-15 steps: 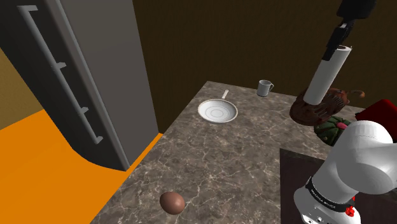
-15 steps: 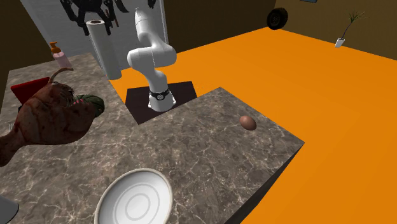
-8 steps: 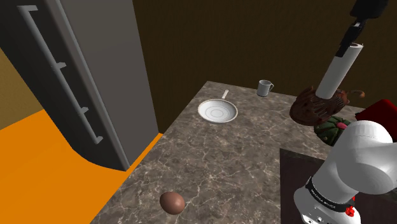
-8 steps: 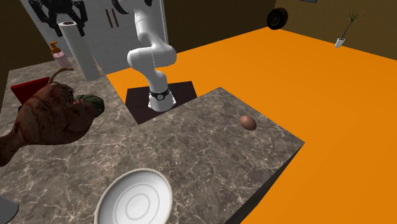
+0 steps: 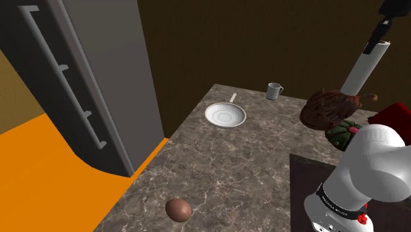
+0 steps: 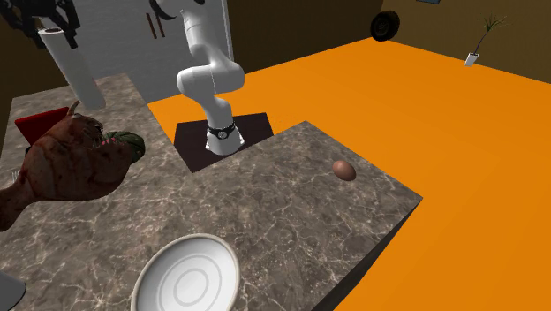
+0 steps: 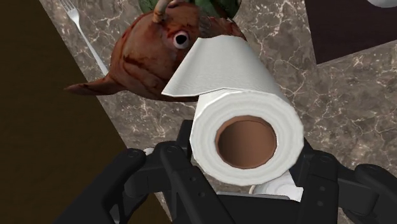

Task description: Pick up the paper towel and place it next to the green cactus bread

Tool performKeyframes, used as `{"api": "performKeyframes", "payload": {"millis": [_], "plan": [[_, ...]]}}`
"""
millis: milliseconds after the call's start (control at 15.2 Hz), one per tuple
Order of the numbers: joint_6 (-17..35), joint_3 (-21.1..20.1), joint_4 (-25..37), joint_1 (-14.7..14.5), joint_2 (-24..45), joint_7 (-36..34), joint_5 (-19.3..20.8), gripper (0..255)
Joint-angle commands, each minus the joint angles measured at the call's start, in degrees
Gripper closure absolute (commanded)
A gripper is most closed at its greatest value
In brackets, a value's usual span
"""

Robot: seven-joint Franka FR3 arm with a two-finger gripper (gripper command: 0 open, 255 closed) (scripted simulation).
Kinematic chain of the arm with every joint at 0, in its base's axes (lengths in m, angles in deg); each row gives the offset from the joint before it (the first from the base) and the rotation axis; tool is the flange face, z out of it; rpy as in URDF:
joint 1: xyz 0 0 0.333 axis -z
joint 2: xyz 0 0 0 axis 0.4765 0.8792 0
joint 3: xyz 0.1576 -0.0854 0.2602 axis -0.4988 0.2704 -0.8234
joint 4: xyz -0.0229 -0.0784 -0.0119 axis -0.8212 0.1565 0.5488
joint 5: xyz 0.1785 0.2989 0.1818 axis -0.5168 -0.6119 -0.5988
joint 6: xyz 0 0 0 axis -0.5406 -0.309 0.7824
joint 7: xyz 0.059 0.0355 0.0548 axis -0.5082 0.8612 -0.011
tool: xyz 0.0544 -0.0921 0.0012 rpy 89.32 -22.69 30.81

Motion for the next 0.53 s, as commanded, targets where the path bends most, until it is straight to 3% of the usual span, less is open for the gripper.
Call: {"api": "performKeyframes", "payload": {"millis": [0,462], "plan": [[0.33,3.28,3.05,-1.26,1.67,2.86,1.29,255],[1.50,16.87,15.49,-8.46,7.81,12.87,4.30,255]]}}
